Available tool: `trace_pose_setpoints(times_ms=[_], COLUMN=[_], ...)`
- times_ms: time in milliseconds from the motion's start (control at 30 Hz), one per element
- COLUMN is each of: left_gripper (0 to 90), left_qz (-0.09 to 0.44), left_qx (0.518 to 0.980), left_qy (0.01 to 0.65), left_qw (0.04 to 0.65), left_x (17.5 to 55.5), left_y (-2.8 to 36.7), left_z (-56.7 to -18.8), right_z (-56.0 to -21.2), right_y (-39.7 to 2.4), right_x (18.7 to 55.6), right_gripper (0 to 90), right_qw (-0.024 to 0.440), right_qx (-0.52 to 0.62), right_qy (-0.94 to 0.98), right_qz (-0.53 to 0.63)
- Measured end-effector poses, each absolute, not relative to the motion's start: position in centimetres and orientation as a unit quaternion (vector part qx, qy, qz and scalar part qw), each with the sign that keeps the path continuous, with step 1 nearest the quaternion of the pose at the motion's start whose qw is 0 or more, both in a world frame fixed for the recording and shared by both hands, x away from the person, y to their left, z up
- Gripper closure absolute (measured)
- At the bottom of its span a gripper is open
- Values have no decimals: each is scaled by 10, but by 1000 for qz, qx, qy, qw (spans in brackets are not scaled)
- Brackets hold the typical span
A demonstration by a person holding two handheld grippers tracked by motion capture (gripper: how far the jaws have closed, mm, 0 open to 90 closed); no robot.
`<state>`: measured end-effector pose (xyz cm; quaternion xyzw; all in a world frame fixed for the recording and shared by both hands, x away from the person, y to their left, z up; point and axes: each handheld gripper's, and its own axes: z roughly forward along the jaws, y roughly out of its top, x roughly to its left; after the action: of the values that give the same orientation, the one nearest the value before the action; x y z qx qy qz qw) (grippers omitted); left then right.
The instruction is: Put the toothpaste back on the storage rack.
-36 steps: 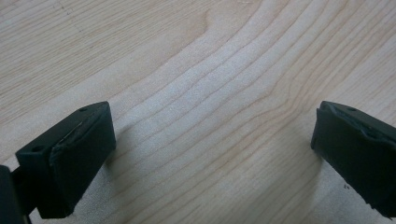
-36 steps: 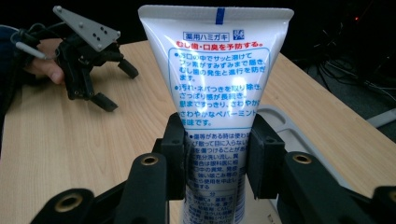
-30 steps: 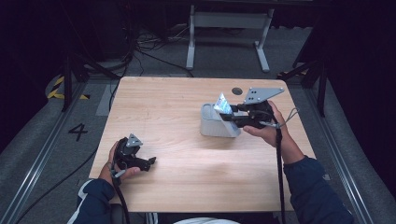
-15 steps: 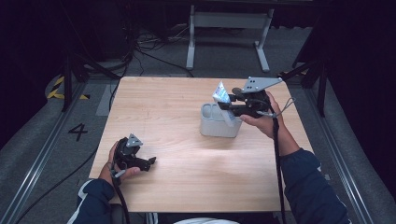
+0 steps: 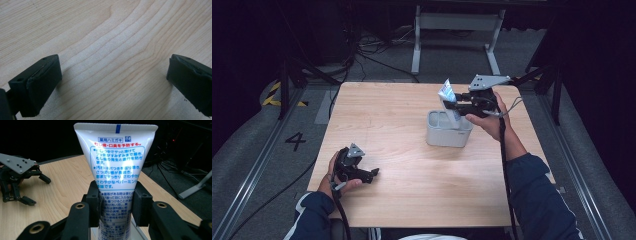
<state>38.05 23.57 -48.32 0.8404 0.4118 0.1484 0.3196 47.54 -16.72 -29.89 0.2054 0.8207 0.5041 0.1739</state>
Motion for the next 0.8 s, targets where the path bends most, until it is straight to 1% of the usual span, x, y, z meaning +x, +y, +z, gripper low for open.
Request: trace_pose_setpoints(times_ms=[533, 800], left_gripper=[2, 2], left_qz=[149, 149], left_qx=[840, 841], left_qy=[412, 411], left_qw=[320, 319], left_x=[381, 381], left_y=[236, 236], left_z=[-483, -483], right_z=[-318, -334], right_y=[-162, -163], right_x=[495, 501], right_gripper=[652, 651], right_qw=[169, 163], right_qx=[221, 229], right_qy=[823, 822], right_qz=[495, 496])
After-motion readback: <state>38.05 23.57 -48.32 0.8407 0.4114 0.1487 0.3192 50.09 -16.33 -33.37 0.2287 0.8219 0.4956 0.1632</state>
